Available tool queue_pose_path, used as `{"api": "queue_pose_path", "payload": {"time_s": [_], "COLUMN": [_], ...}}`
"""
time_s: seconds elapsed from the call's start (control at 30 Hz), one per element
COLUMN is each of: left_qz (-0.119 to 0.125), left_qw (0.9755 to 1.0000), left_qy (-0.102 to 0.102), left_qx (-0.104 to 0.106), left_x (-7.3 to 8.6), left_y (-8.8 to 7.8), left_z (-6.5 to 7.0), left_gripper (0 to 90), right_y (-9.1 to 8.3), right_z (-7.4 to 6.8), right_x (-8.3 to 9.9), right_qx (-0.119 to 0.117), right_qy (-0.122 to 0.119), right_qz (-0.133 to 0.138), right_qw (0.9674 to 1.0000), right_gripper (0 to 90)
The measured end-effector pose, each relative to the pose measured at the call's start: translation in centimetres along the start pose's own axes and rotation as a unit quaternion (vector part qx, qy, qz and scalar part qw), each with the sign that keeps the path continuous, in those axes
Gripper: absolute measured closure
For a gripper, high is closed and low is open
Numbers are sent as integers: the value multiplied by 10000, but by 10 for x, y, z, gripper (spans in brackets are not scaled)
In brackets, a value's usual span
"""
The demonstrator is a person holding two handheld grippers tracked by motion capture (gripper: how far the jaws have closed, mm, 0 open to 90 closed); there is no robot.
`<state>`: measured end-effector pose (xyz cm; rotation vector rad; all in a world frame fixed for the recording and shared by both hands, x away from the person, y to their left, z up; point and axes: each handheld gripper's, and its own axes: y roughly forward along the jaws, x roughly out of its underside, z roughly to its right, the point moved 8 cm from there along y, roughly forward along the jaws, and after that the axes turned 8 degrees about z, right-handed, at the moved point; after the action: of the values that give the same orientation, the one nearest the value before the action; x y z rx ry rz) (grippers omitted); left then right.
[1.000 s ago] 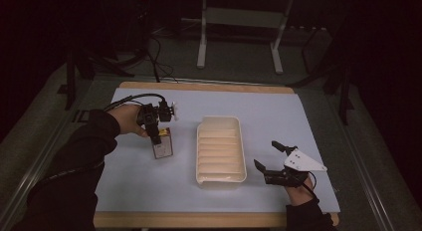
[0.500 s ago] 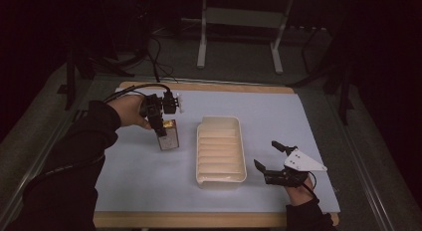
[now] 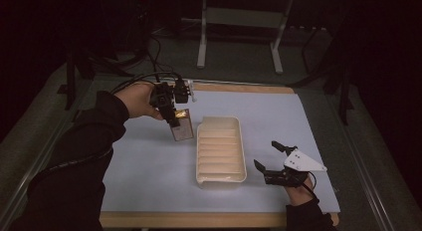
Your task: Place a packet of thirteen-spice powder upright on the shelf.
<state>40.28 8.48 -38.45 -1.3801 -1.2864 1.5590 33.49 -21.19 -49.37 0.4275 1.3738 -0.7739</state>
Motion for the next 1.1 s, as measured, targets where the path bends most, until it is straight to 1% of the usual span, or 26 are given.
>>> {"api": "queue_pose_path", "payload": {"time_s": [0.03,0.1,0.13,0.2,0.3,0.33,0.4,0.47,0.5,0.57,0.63,0.67,0.7,0.73,0.77,0.8,0.83,0.87,0.9,0.93,0.97,1.0,1.03,1.07,1.1], "left_qz": [80,80,246,346,560,593,635,639,689,710,816,843,889,900,910,941,985,1009,1073,1126,1158,1191,1190,1227,1247], "left_qw": [10000,10000,9997,9992,9983,9981,9979,9979,9976,9974,9966,9964,9959,9959,9957,9953,9950,9947,9941,9935,9930,9927,9926,9921,9920], "left_qy": [-18,-18,-41,16,63,114,85,108,79,104,129,107,158,121,154,164,110,193,153,159,212,172,229,238,194], "left_qx": [0,0,-84,-218,-131,-142,-128,-79,-56,-36,-53,16,-41,-19,-30,-127,-84,-84,-75,-32,-76,-41,-14,-59,53], "left_x": [-3,-3,-12,-20,-31,-33,-38,-41,-43,-46,-49,-50,-52,-54,-55,-57,-59,-60,-62,-64,-65,-66,-67,-69,-69], "left_y": [-1,-1,-2,-2,-2,-1,1,3,4,7,9,10,11,12,13,13,14,15,16,18,19,22,24,27,29], "left_z": [0,0,-2,-3,0,0,1,1,1,1,1,2,1,1,1,-1,-1,-2,-2,-2,-3,-3,-4,-5,-6], "left_gripper": [678,678,678,678,679,679,679,679,678,679,679,679,679,679,679,679,679,679,679,679,679,679,679,679,679], "right_y": [0,0,0,0,-1,-1,0,0,0,0,0,-1,-1,-1,-1,-1,-1,-1,-1,-1,-1,-1,-1,-1,-1], "right_z": [0,0,0,0,0,0,0,0,0,0,1,1,0,0,0,0,0,0,0,0,0,0,0,0,-1], "right_x": [0,0,0,-1,-1,-1,0,0,0,0,0,0,0,-1,-1,-1,-1,-1,-1,-1,-1,-1,-1,-1,-1], "right_qx": [1,-1,-1,1,1,5,3,-5,-3,-4,-2,-3,-5,-9,-10,-9,-13,-14,-14,-19,-17,-19,-22,-26,-31], "right_qy": [-5,-3,-3,-4,-9,-5,-4,-8,-6,9,9,14,4,-3,-9,2,11,9,5,10,10,6,11,20,19], "right_qz": [2,5,5,4,5,4,4,7,10,1,3,8,13,4,8,12,22,21,22,29,28,29,38,49,40], "right_qw": [10000,10000,10000,10000,10000,10000,10000,10000,10000,10000,10000,10000,10000,10000,10000,10000,10000,10000,10000,10000,10000,10000,10000,10000,10000], "right_gripper": [143,143,143,143,143,143,143,143,143,143,143,143,143,143,143,143,143,143,143,143,143,143,143,143,143]}}
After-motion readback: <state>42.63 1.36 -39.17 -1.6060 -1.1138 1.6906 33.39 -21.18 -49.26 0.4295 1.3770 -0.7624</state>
